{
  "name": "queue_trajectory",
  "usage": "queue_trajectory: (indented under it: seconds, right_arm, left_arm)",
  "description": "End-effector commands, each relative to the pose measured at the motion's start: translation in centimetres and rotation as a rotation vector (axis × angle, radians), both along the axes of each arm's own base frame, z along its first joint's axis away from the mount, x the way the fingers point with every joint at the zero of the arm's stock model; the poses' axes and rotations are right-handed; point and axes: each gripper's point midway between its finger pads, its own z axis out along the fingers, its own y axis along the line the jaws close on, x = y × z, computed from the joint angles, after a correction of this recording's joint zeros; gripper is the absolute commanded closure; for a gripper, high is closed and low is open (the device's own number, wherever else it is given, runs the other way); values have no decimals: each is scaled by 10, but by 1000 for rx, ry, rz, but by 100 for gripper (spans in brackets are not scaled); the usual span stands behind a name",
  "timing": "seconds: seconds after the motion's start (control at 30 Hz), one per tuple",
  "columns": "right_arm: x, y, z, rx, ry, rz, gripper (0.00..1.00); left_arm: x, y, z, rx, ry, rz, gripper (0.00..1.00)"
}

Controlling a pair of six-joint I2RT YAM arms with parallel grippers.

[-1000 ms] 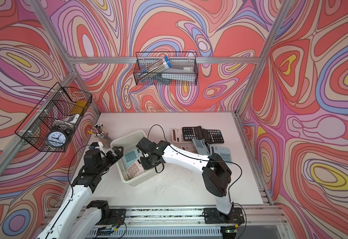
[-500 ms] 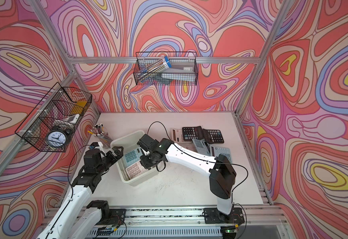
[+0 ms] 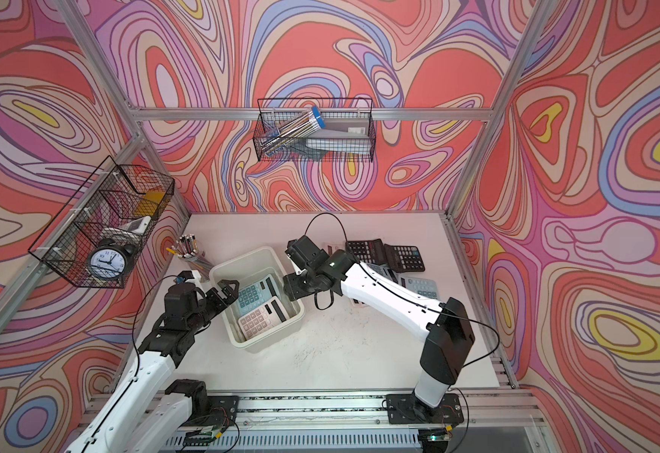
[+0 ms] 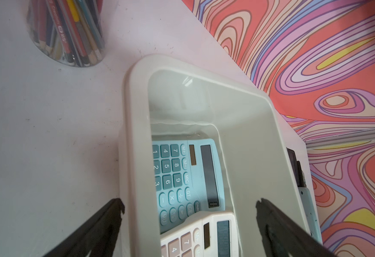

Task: Put the calculator in the storage box
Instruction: Adjust the storage box at the center of the board.

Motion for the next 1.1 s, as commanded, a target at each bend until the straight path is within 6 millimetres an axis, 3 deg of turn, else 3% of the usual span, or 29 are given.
queue_trajectory:
  seconds: [0.0, 0.3, 0.47, 0.5, 0.67, 1.07]
  right_arm:
    - [6, -11, -18, 6, 30, -14, 38]
    - [18, -29, -44, 34, 82, -54, 39]
    - [23, -38, -45, 44, 81, -84, 41]
    - [24, -40, -45, 45, 82, -88, 41]
    - [29, -47, -45, 50, 79, -113, 41]
    - [42, -40, -51, 109, 107, -121, 43]
  left_arm:
    - [6, -8, 6, -2, -25, -27, 1]
    - [16, -35, 4, -22, -27, -135, 1]
    - [16, -45, -5, -8, 5, -169, 1]
    - [22, -49, 9, -11, -22, -177, 1]
    - [26, -62, 4, -1, -1, -220, 1]
    - [30, -95, -3, 41, 18, -333, 1]
